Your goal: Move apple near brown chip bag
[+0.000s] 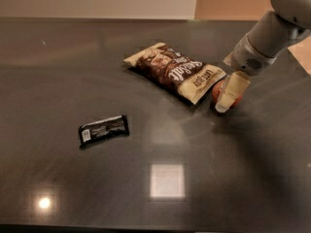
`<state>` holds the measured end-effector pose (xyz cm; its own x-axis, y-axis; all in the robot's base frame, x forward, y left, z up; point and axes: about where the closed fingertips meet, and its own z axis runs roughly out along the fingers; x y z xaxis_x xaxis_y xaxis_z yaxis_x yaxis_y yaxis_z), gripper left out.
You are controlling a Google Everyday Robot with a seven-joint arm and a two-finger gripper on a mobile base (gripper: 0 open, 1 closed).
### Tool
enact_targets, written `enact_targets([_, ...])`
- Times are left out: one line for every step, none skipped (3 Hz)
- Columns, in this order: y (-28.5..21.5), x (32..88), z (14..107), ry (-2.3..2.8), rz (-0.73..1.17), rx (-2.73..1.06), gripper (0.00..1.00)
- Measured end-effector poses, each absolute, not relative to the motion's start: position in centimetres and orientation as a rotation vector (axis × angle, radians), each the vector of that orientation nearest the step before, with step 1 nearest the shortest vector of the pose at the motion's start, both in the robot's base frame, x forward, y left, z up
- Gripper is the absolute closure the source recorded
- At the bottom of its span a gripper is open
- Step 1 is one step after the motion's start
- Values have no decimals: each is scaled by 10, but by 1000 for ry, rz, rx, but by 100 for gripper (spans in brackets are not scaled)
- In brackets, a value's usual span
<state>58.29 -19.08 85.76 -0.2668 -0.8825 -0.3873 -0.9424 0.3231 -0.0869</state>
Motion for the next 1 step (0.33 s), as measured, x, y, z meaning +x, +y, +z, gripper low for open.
enact_targets([-191, 583, 858, 2230, 227, -1623, 0])
